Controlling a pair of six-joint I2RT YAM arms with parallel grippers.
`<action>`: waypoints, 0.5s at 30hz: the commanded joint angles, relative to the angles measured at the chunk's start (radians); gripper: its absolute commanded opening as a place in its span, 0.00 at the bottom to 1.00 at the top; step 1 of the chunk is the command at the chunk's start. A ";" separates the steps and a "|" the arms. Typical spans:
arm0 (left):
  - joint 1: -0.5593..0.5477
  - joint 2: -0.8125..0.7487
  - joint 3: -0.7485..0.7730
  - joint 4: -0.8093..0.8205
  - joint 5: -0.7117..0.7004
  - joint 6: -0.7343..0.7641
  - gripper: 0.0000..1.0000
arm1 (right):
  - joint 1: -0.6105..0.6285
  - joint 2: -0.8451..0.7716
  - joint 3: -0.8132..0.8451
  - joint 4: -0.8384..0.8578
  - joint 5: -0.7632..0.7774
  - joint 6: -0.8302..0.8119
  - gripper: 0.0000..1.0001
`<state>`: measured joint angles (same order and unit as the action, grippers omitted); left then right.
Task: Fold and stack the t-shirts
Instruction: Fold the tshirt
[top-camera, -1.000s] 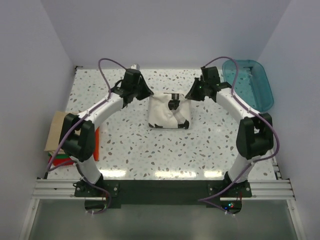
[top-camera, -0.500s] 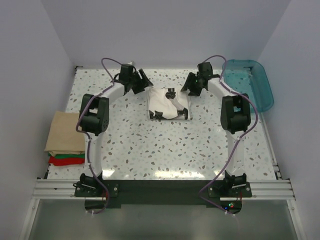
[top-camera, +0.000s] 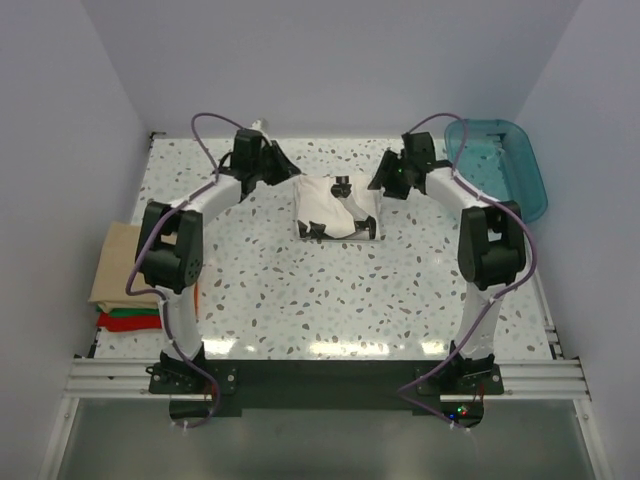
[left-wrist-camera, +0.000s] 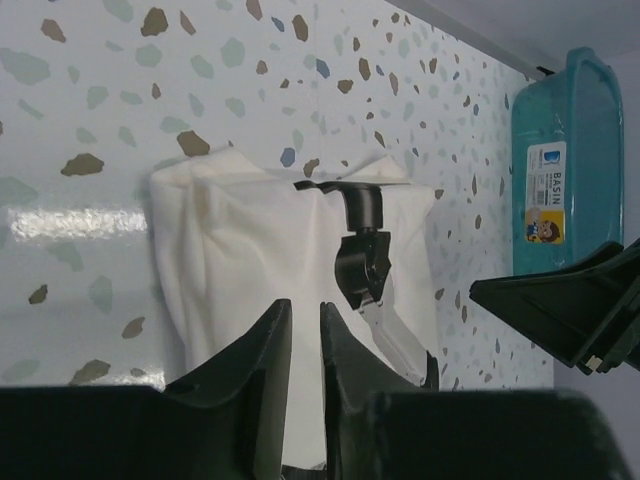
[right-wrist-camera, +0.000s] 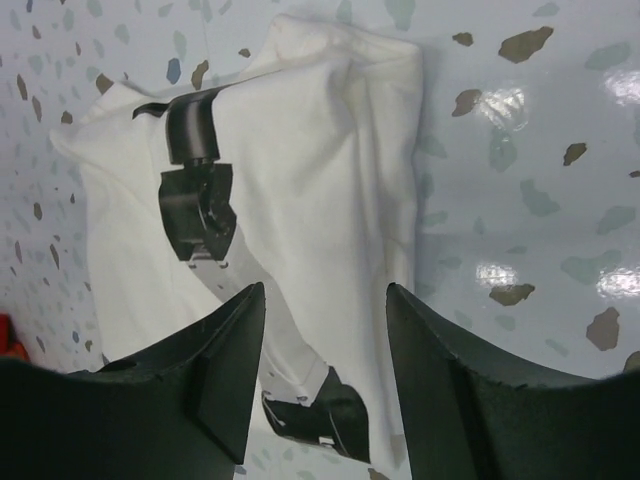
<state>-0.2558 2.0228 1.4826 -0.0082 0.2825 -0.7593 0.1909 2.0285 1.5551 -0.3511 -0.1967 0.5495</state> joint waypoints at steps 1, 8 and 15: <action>-0.058 -0.079 -0.053 0.019 -0.034 0.031 0.21 | 0.044 -0.068 -0.035 0.058 0.005 -0.010 0.55; -0.120 -0.090 -0.163 0.037 -0.068 0.012 0.06 | 0.110 -0.059 -0.113 0.098 0.002 -0.005 0.54; -0.140 -0.062 -0.274 0.044 -0.103 -0.021 0.00 | 0.110 -0.057 -0.217 0.112 0.017 0.006 0.53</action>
<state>-0.3935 1.9656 1.2358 -0.0040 0.2188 -0.7670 0.3092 1.9999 1.3750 -0.2768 -0.2001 0.5533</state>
